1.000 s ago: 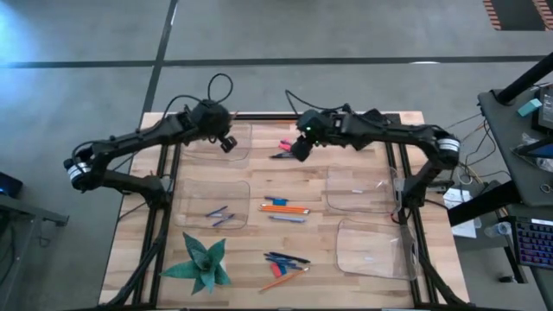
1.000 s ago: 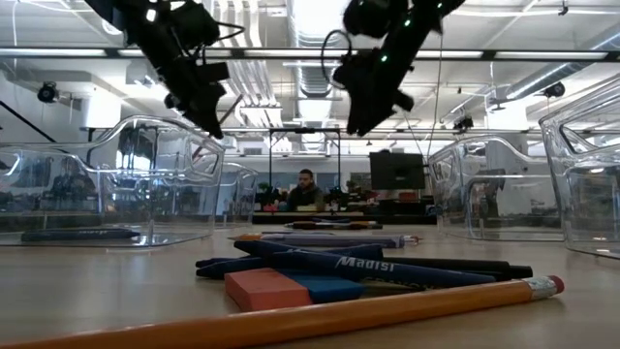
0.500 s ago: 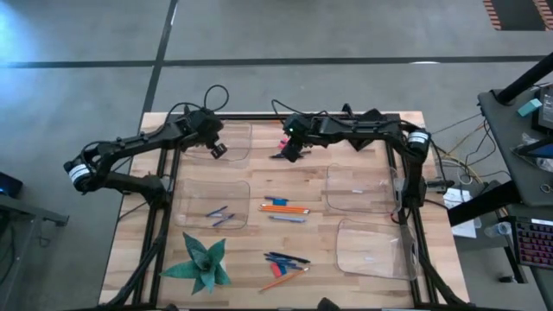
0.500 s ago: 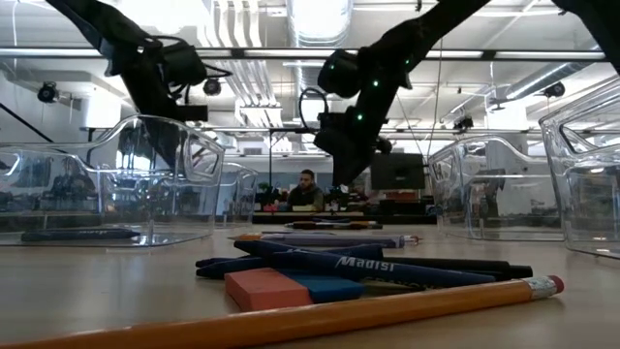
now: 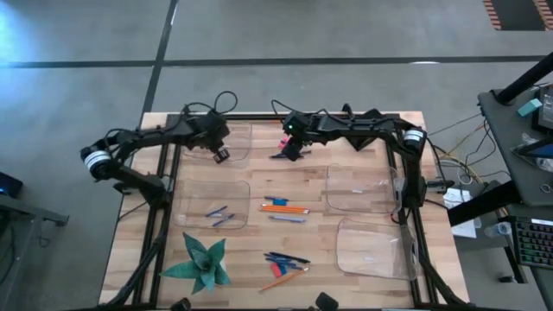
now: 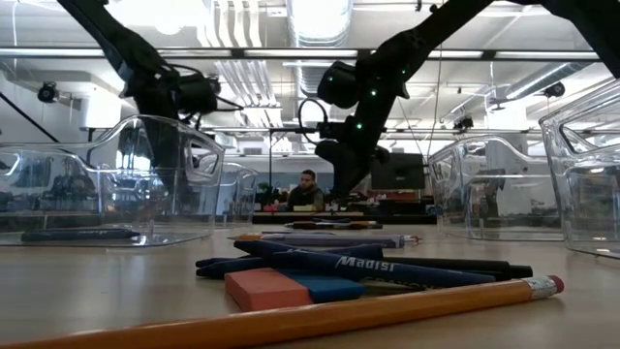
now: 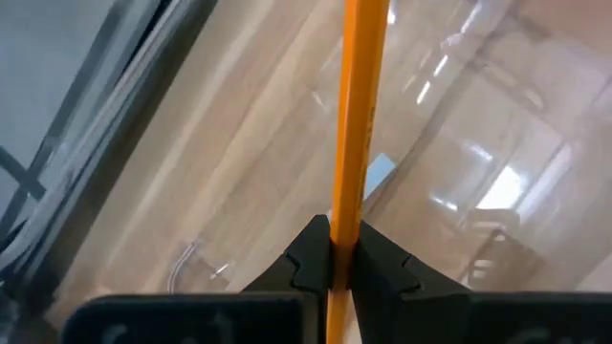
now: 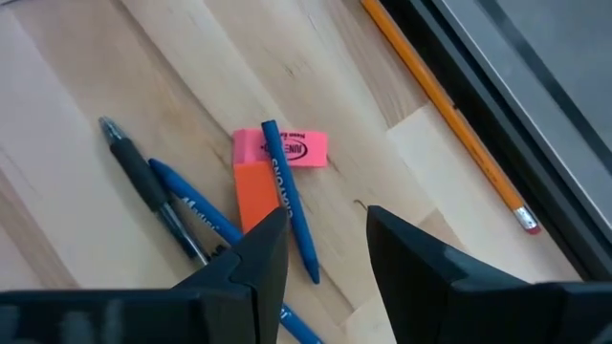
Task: Sort crayons/erasers/pens/pencils in bins
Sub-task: Put the pencil into the top left transparent bin
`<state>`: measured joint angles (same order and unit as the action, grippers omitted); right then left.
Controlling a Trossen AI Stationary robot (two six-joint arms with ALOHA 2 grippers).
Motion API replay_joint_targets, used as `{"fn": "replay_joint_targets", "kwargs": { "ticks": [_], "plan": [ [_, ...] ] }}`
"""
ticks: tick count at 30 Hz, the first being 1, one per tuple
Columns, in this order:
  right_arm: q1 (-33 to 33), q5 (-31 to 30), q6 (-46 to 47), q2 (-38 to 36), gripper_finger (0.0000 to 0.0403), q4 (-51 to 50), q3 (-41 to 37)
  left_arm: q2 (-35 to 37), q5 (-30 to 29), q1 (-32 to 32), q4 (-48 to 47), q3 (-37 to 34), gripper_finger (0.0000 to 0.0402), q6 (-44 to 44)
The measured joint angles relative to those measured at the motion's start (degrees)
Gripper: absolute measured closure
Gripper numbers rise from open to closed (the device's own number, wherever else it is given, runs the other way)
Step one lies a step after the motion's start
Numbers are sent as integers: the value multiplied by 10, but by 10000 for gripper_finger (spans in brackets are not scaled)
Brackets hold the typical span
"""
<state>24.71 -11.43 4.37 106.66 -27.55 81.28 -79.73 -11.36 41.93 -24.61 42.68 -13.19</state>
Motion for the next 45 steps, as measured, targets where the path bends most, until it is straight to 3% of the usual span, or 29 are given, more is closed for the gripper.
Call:
{"fn": "replay_joint_targets", "kwargs": {
  "ticks": [18,36,45],
  "plan": [
    [4,0,-7,0,268,0,0,-27,23,1,-19,12,385,-157],
    [5,0,-15,0,268,0,0,-25,24,1,-45,16,387,-168],
    [5,0,-16,0,268,0,0,-16,23,1,-70,62,389,-292]
  ]
}}
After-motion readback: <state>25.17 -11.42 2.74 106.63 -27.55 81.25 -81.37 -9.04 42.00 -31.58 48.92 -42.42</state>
